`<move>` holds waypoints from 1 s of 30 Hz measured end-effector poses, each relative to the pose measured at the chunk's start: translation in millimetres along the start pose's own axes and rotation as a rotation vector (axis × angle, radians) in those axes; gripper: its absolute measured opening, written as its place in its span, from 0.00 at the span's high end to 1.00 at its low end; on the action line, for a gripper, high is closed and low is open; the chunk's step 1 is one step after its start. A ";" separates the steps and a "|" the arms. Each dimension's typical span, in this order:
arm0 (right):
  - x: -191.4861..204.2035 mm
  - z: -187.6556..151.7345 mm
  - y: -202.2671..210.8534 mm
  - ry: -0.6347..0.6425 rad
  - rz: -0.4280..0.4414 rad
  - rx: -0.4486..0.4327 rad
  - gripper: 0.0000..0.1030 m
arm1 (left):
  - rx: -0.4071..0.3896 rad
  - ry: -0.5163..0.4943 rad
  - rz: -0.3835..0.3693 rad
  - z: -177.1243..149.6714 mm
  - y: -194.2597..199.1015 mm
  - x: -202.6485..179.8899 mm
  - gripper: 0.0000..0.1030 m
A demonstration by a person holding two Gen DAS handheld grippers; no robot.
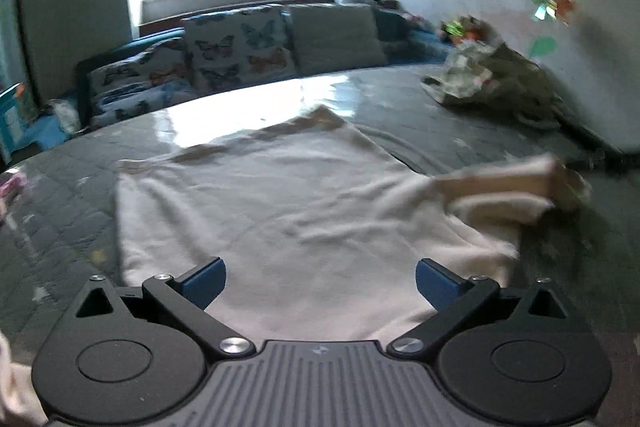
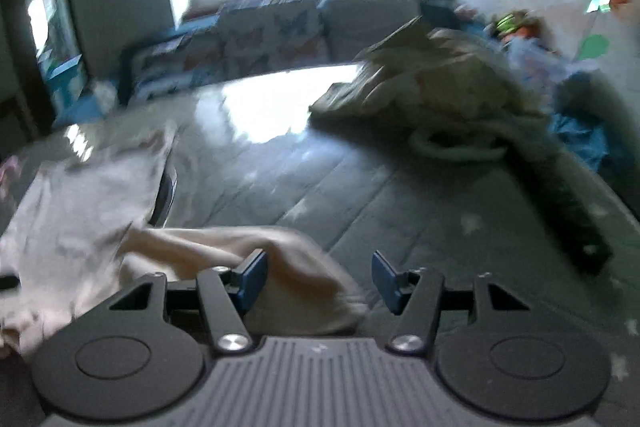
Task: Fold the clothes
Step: 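Pull the hem with both grippers to smooth the sweatshirt flat on the quilt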
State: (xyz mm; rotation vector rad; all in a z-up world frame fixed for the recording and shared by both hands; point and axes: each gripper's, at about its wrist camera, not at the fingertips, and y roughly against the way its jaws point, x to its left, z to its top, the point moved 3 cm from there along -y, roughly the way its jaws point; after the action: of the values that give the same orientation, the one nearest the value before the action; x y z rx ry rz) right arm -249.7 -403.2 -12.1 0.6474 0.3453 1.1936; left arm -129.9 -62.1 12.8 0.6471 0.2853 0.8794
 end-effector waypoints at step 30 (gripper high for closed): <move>-43.0 10.9 -5.5 -0.149 -0.068 -0.034 0.75 | 0.095 -0.208 -0.338 -36.1 29.8 -40.3 0.60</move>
State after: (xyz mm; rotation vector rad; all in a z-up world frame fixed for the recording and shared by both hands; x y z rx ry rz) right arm -254.3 -447.6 -10.8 0.6851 0.2196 1.0771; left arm -190.7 -65.3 2.6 0.7470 0.2411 0.4724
